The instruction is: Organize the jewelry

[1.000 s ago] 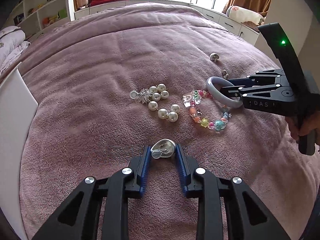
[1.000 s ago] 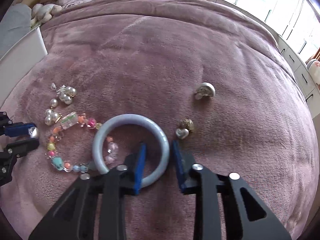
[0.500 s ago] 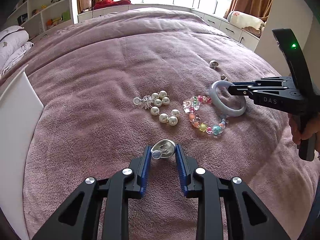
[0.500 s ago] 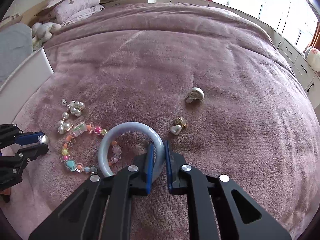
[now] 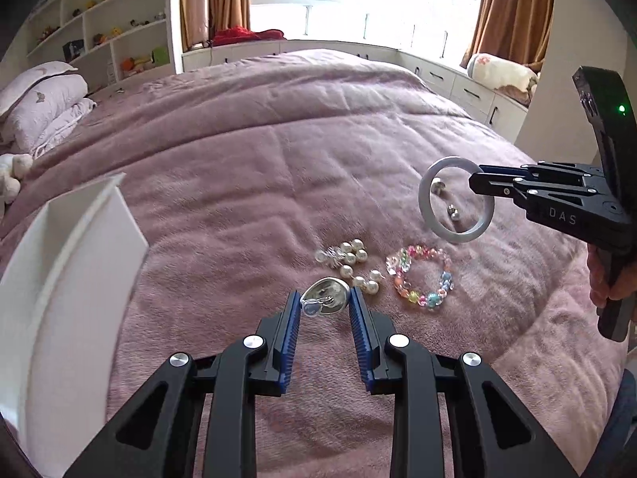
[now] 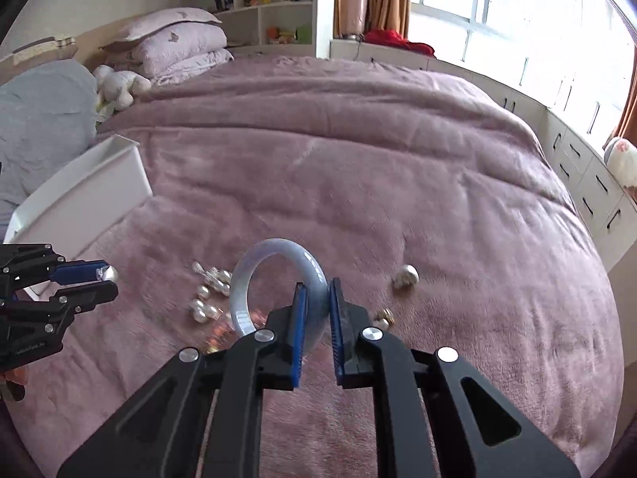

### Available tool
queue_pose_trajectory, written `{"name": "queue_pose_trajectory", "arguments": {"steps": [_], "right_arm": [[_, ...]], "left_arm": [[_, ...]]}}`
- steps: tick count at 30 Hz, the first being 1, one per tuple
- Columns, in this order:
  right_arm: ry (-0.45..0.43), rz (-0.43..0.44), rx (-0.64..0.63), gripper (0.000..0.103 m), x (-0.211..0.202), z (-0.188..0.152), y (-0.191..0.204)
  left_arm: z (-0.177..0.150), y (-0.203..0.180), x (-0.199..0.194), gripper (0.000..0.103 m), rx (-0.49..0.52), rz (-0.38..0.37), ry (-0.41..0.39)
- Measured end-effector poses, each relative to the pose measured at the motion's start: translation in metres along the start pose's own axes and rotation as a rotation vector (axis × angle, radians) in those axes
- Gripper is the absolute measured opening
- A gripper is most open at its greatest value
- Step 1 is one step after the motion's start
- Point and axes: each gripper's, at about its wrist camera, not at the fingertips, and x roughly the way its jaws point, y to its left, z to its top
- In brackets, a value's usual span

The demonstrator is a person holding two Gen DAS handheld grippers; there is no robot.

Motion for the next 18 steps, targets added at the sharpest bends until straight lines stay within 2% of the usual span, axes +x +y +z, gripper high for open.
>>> {"name": "queue_pose_trajectory", "arguments": {"steps": [6,18], "right_arm": [[-0.067,0.067,-0.039,0.012,-0.020,0.033,0.043],[-0.109,0.202,-0.149,0.012,-0.009,0.089,0.150]], "left_arm": [[0.007,0.036,-0.041,0.030,-0.052,0.046,-0.044],[-0.007,0.148,-0.097,0.030,-0.171,0.194,-0.046]]}}
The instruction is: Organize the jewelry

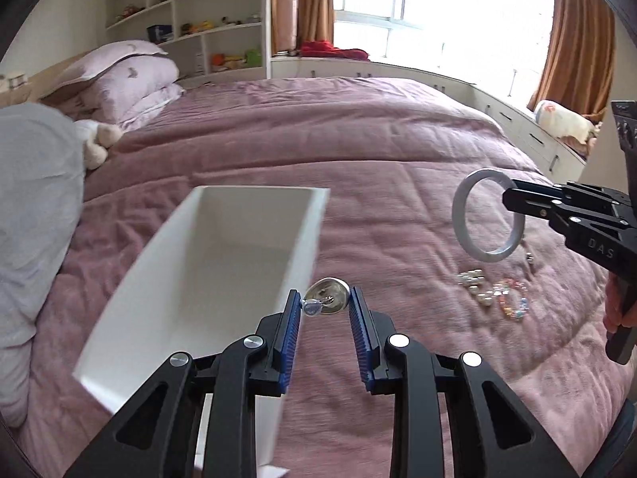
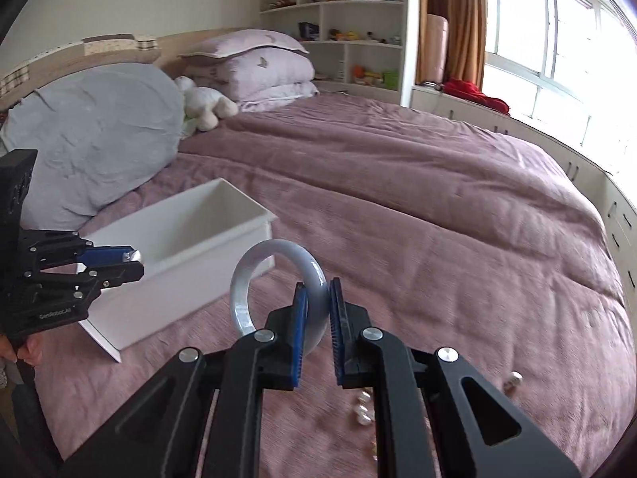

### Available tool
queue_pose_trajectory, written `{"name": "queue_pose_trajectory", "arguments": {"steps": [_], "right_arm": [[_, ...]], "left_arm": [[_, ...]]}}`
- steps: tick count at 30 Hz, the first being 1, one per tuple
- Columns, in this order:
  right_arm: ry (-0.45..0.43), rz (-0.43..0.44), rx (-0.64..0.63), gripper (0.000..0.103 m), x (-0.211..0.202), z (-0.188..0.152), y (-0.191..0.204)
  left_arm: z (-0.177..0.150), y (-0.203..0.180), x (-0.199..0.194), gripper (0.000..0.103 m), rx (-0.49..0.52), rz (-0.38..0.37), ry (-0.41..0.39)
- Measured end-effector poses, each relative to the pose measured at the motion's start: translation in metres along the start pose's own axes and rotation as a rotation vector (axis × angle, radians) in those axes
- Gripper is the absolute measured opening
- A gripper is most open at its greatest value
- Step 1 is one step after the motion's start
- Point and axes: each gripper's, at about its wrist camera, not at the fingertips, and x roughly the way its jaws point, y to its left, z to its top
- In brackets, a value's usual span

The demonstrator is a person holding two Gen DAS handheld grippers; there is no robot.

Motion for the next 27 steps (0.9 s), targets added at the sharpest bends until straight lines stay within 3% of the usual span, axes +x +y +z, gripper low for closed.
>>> {"name": "queue_pose_trajectory", "arguments": {"steps": [8,12,20,27], "right_arm": [[0.004,0.122,-0.001,0.013,0.043,0.036,0.059],[0.042,0.175,0.005,0.013,0.074,0.052,0.086],[0.147,0.204,-0.030,0.014,0.132,0.062,0.128],[0.227,0.219,-0.057,0.014,0.166,0.051,0.151]], "left_arm": [[-0.006,0.062,-0.003,0.030,-0.072,0.056,0.012],[-0.010,0.083,0.009,0.030,-0.073,0.095,0.058],[-0.021,0.100,0.034,0.030,-0.077,0.116,0.147],[-0.034,0.105,0.062,0.030,-0.097,0.112,0.216]]}}
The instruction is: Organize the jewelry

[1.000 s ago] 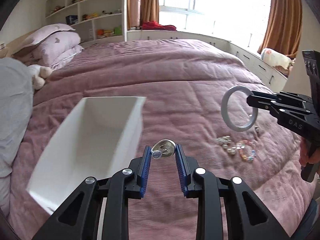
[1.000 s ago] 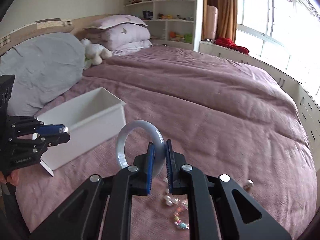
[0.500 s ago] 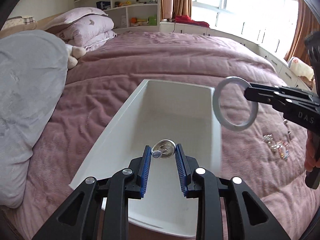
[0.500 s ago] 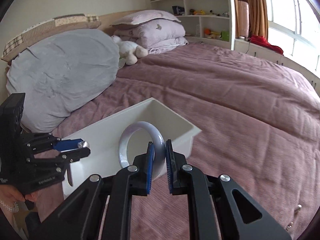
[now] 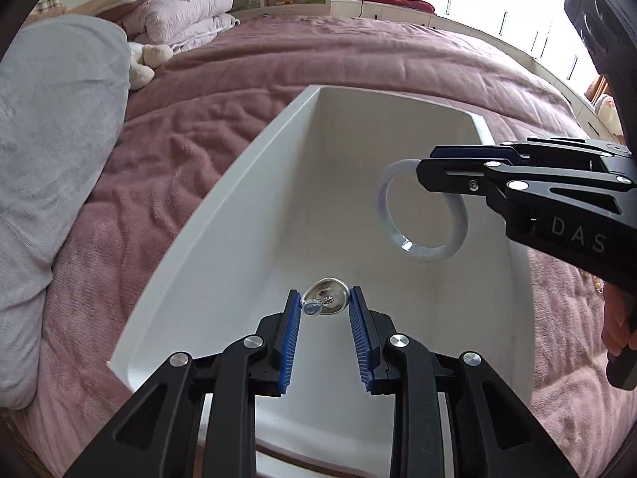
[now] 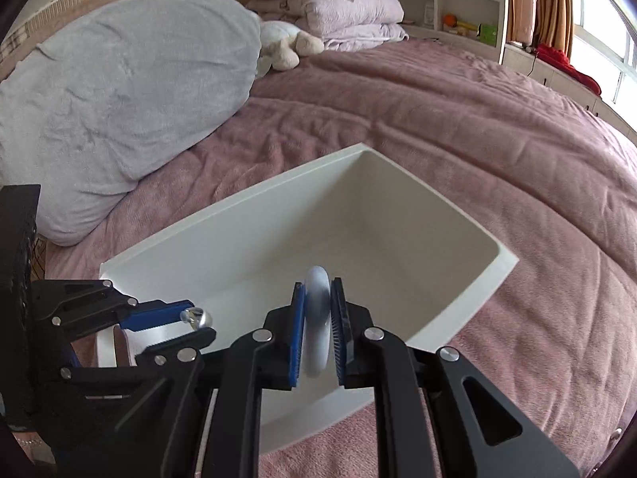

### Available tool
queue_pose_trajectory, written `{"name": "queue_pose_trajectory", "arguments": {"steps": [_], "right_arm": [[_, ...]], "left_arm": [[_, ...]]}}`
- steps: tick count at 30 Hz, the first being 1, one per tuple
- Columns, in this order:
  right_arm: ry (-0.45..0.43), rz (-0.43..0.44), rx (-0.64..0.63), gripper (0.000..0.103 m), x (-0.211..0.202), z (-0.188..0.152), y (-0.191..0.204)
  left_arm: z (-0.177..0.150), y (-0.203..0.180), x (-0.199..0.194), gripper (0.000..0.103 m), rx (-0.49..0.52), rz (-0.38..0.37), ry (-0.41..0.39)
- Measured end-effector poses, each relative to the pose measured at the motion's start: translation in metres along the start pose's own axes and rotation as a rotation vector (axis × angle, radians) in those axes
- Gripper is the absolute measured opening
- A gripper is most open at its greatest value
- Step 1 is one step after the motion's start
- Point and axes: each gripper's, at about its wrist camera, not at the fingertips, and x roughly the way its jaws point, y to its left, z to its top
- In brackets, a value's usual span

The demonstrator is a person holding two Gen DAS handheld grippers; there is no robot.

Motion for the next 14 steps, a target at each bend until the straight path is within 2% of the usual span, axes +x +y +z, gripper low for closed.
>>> {"name": "queue_pose_trajectory", "arguments": {"steps": [7,8,10,12,14], "right_arm": [[0.046,-0.015,-0.032,0.014,0.019,-0.001,0.010],[0.062,-0.022,-0.040,0.014,0.023,-0.001,0.011],[0.092,-0.045,-0.064,0.013,0.029,-0.003,0.014],[0.107,-0.072,-0.083,0.013,0.032,-0.002,0.017],[0.117,-0.062,-0.068,0.014,0.034,0.001,0.016]], "left_arm": [[-0.004,-0.003,0.013,0.031,-0.009,-0.009,0.012],[-0.003,-0.002,0.013,0.033,-0.013,-0.009,0.012],[-0.001,-0.003,0.015,0.047,-0.010,0.003,0.019],[0.000,-0.004,0.018,0.050,0.002,0.027,0.029],[0.000,-0.004,0.018,0.050,0.001,0.021,0.029]]}}
